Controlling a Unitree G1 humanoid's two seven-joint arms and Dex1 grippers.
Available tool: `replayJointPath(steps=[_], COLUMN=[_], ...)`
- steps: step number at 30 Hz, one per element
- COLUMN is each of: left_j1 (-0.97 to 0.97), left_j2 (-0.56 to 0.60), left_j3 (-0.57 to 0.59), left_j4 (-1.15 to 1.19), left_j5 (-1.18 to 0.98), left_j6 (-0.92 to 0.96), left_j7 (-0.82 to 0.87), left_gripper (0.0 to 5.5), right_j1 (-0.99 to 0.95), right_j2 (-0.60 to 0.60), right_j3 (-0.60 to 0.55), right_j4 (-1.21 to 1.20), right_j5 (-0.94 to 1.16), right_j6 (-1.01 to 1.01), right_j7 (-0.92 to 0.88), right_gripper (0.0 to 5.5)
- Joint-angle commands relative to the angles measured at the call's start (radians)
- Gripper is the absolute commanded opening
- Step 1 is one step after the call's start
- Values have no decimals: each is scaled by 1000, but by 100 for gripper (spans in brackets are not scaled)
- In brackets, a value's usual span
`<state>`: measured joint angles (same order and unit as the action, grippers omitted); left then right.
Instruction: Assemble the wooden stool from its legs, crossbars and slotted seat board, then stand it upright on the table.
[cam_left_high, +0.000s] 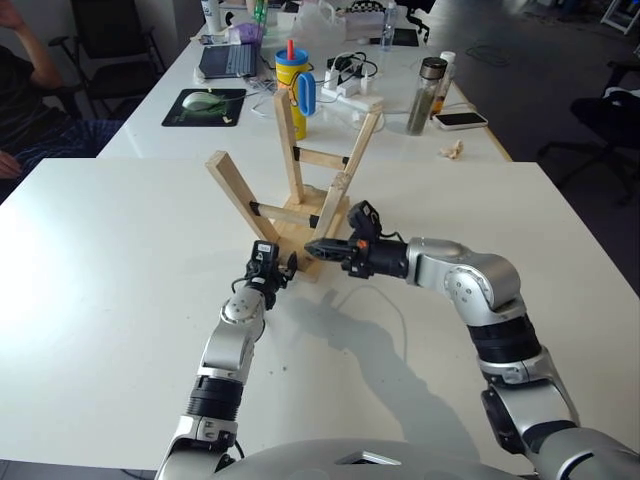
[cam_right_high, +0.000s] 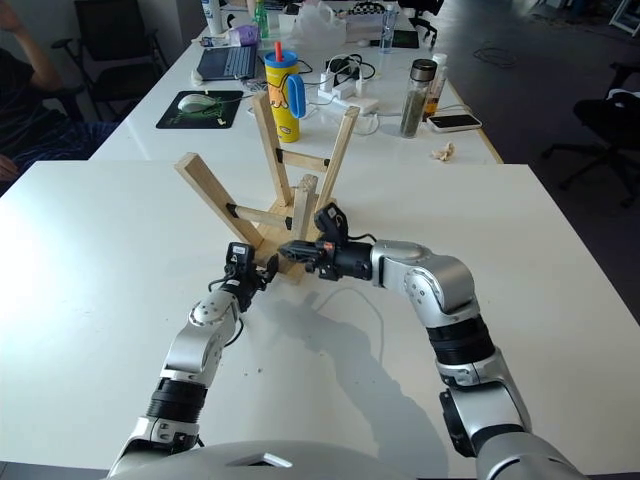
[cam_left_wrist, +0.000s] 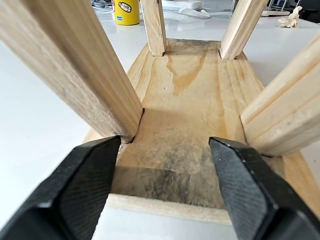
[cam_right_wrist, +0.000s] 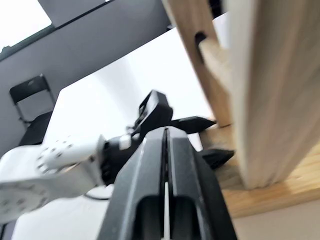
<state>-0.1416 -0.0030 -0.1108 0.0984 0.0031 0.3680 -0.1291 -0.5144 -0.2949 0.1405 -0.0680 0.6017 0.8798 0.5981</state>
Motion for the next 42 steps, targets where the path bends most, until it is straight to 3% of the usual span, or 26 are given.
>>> replayJointPath(steps=[1, 9, 14, 17, 21, 26, 34, 36, 39, 42], left_j1=[85, 178, 307, 338, 185, -55, -104, -122, -123, -88], left_j2=[-4, 51, 130, 96, 52, 101, 166, 162, 162, 200], left_j3=[-46, -69, -53, 93, 255, 319, 354, 262, 38, 60], left_j4=[16, -381, -722, -735, -646, -536, -500, -478, -469, -465], left_j5=[-8, 21, 53, 19, -12, -72, -83, -104, -92, -61], left_j6=[136, 197, 202, 204, 184, 125, 77, 104, 218, 240], left_j7=[-26, -8, -14, 50, 161, 140, 123, 51, -49, -38], left_gripper=[332, 332, 332, 286, 224, 140, 7, 1, 1, 1], right_j1=[-25, 78, 266, 332, 301, 226, 174, 132, 140, 170], right_j2=[7, -43, -48, 10, 96, 187, 238, 272, 235, 127], right_j3=[-40, -18, -94, -149, -183, -208, -267, -196, 85, 100], right_j4=[54, -108, -235, -269, -245, -254, -288, -260, -215, -202], right_j5=[-57, -9, -28, -140, -310, -394, -429, -374, -336, -330], right_j6=[-38, 53, 67, -85, -263, -411, -433, -411, -196, -173], right_j7=[-61, 6, -106, -262, -488, -624, -733, -654, -446, -328], right_gripper=[1, 1, 1, 0, 0, 0, 0, 0, 0, 0])
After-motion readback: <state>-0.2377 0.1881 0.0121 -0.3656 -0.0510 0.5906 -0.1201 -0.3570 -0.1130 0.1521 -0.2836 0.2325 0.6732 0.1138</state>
